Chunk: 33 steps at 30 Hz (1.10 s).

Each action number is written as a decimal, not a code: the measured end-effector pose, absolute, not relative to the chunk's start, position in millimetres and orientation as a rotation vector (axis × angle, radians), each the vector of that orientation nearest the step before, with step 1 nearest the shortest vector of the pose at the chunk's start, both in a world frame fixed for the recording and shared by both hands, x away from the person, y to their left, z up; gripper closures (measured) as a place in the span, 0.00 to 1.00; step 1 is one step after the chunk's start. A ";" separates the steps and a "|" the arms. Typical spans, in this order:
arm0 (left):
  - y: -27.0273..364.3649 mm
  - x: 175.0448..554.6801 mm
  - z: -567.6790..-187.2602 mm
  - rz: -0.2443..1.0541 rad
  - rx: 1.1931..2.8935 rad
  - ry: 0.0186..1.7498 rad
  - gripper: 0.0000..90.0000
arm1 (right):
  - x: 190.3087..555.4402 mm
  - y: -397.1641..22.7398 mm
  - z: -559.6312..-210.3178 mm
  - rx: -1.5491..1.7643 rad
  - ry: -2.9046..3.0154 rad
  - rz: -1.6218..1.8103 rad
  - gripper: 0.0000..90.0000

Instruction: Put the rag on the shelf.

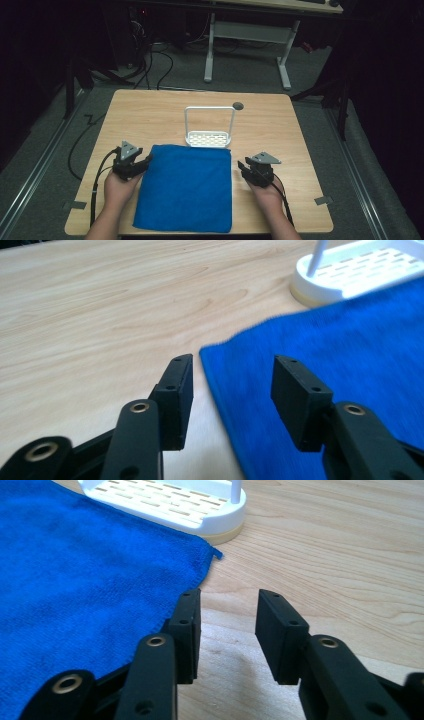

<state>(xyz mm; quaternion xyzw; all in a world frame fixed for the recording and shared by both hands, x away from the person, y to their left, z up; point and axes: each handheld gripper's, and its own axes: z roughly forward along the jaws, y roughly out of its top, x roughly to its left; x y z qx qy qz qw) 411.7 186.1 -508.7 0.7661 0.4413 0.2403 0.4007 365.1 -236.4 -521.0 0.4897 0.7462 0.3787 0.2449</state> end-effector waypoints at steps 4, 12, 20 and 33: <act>182.2 438.2 -510.1 0.567 1.915 1.140 0.58 | 371.2 -234.9 -519.7 1.362 2.038 1.035 0.65; 164.9 465.4 -524.4 0.489 1.983 1.171 0.58 | 388.3 -235.0 -516.7 1.436 2.021 1.042 0.62; 169.5 460.9 -529.1 0.535 2.009 1.215 0.59 | 400.0 -226.9 -516.1 1.456 2.029 1.030 0.62; 172.8 455.3 -533.7 0.483 2.042 1.151 0.63 | 406.4 -207.3 -515.8 1.409 2.070 1.023 0.62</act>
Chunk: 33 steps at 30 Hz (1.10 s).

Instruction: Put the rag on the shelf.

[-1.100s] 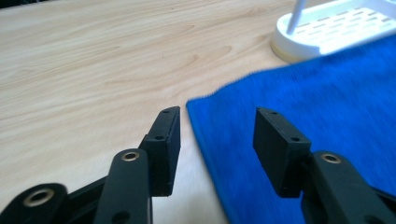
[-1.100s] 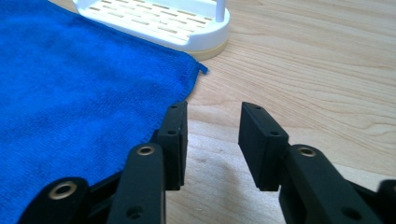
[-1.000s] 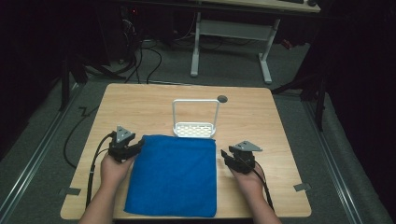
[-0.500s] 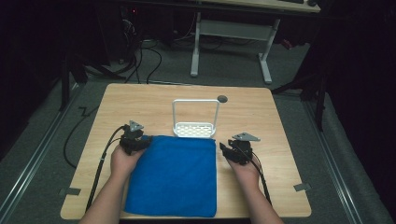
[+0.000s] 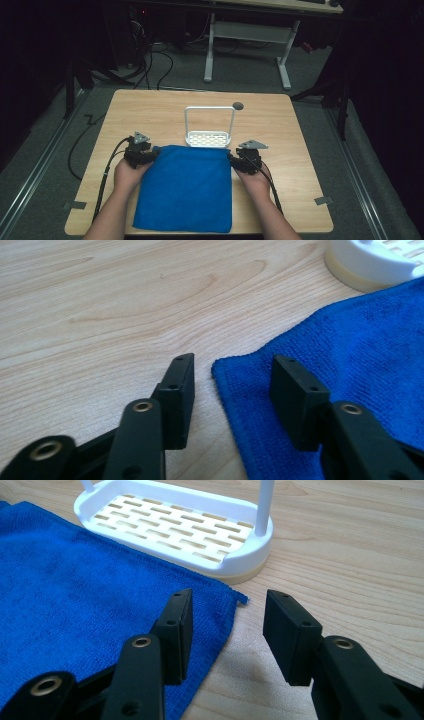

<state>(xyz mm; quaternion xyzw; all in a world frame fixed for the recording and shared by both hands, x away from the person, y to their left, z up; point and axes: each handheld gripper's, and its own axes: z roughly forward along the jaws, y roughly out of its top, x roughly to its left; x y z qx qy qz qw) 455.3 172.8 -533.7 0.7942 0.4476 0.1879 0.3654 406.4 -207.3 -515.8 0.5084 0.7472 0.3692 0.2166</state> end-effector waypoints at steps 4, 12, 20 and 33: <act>170.1 450.9 -533.3 0.473 2.045 1.141 0.76 | 405.0 -205.3 -516.7 1.409 2.072 1.024 0.61; 177.1 449.7 -534.3 0.352 1.997 1.147 0.99 | 400.7 -202.2 -515.4 1.384 2.069 1.052 0.62; 185.3 439.1 -524.8 0.442 1.898 1.150 0.99 | 405.2 -202.0 -520.6 1.408 2.063 1.043 0.62; 183.9 426.2 -514.7 0.452 1.846 1.134 0.99 | 428.9 -189.3 -531.7 1.445 2.104 0.994 0.78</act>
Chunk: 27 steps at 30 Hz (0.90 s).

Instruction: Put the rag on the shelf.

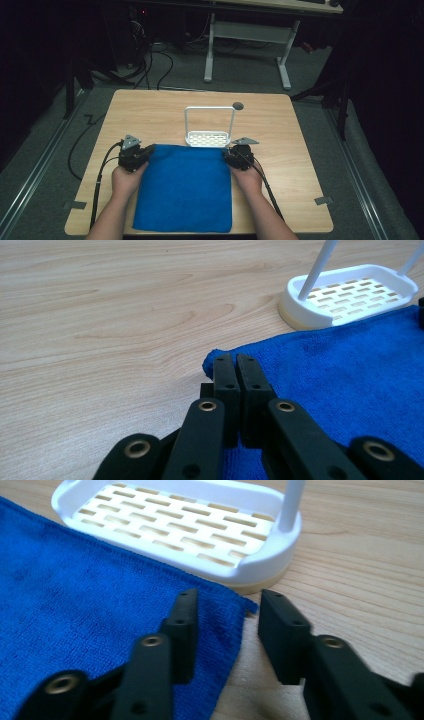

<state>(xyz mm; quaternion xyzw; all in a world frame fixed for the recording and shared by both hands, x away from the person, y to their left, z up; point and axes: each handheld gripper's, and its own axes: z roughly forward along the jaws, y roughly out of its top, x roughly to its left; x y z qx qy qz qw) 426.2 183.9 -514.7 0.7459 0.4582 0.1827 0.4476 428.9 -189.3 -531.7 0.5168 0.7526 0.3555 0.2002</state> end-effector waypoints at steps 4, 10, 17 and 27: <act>181.4 420.5 -511.1 0.463 1.839 1.118 0.99 | 426.8 -184.4 -530.6 1.391 2.143 0.962 0.98; 177.8 407.3 -497.0 0.470 1.797 1.068 0.99 | 402.6 -192.1 -514.4 1.345 2.091 1.123 0.98; 172.3 390.3 -481.6 0.488 1.753 1.006 0.99 | 356.4 -211.5 -491.8 1.225 2.020 1.289 0.98; 164.5 366.0 -457.9 0.554 1.687 0.932 0.99 | 326.7 -242.8 -467.5 1.195 1.845 1.405 0.98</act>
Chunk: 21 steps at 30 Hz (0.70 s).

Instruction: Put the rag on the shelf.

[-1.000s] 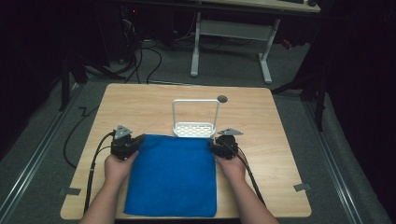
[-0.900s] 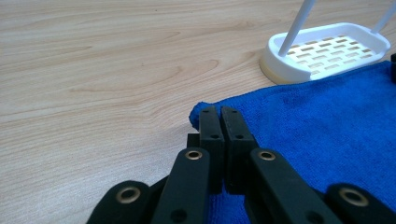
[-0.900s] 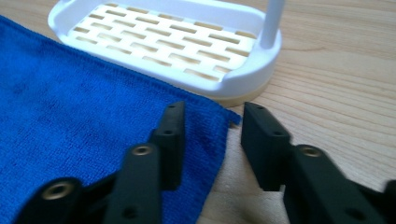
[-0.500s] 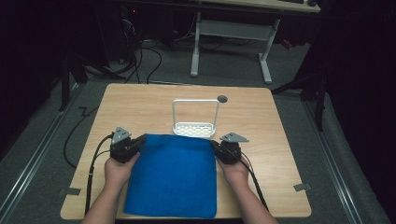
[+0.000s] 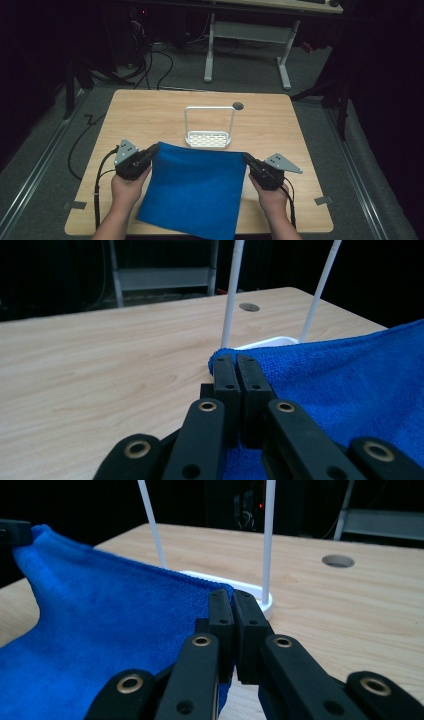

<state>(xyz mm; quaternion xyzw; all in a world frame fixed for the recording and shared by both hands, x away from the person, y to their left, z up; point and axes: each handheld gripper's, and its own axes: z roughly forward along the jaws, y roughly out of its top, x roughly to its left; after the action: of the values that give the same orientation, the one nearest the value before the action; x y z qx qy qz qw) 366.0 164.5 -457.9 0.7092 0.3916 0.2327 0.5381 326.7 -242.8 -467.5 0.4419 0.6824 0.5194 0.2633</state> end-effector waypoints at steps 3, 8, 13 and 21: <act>162.6 361.6 -451.6 0.561 1.658 0.910 0.99 | 322.6 -243.9 -460.7 1.193 1.814 1.430 0.98; 162.1 355.1 -442.7 0.564 1.624 0.884 0.99 | 315.3 -245.7 -448.3 1.167 1.773 1.462 0.98; 162.3 351.2 -436.4 0.567 1.605 0.867 0.99 | 310.3 -246.3 -440.6 1.147 1.755 1.480 0.98; 158.9 346.1 -422.1 0.586 1.585 0.838 0.99 | 300.8 -245.0 -423.1 1.101 1.709 1.519 0.98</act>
<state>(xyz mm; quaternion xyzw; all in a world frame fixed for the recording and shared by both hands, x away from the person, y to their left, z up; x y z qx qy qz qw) 346.1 158.9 -422.1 0.6800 0.3595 0.2516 0.5874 300.8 -245.0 -423.1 0.4144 0.6428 0.5716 0.2973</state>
